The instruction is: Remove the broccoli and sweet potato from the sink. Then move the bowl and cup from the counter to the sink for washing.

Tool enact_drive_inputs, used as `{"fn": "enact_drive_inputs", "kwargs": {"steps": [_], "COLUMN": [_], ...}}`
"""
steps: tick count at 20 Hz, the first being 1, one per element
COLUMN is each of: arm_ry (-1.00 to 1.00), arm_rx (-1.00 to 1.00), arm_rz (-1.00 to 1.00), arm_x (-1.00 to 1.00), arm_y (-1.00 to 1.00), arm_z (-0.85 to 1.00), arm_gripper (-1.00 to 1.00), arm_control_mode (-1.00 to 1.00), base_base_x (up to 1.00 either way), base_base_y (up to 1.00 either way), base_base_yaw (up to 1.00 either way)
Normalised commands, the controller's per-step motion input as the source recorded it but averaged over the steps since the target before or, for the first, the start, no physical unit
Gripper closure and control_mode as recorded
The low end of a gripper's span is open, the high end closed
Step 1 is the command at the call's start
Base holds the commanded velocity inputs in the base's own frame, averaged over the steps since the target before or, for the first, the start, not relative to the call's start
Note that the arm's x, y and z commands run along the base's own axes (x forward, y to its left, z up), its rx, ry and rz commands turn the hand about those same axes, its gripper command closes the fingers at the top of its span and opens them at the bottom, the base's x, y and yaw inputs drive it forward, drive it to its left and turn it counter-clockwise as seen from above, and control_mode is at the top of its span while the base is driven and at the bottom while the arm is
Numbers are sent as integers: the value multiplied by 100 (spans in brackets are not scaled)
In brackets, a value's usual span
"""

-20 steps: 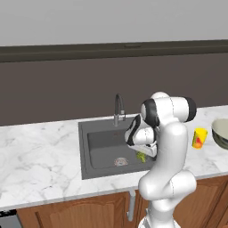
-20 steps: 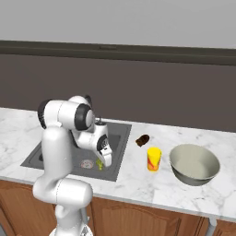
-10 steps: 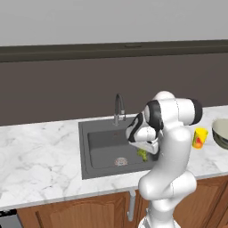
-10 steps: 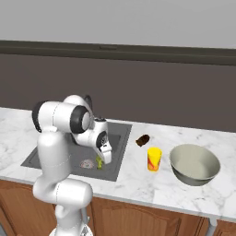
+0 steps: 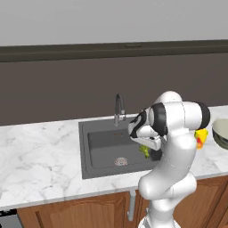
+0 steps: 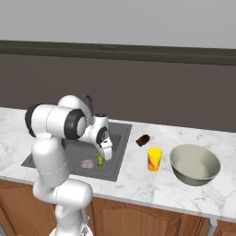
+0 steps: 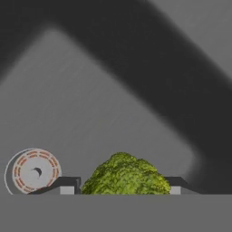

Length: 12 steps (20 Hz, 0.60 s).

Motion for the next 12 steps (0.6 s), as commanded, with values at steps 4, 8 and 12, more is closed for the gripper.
{"fn": "enact_drive_inputs", "kwargs": {"steps": [4,8,12], "arm_ry": [0,-2,-4], "arm_rx": [0,0,0], "arm_rz": [0,0,0], "arm_x": [-1,-3,-1], "arm_y": [-24,-24,-12], "arm_z": [41,43,47], "arm_gripper": [100,100,100], "arm_control_mode": [-100,-100,-100], "base_base_x": [0,0,0], "base_base_y": [0,0,0], "base_base_yaw": [0,0,0]}}
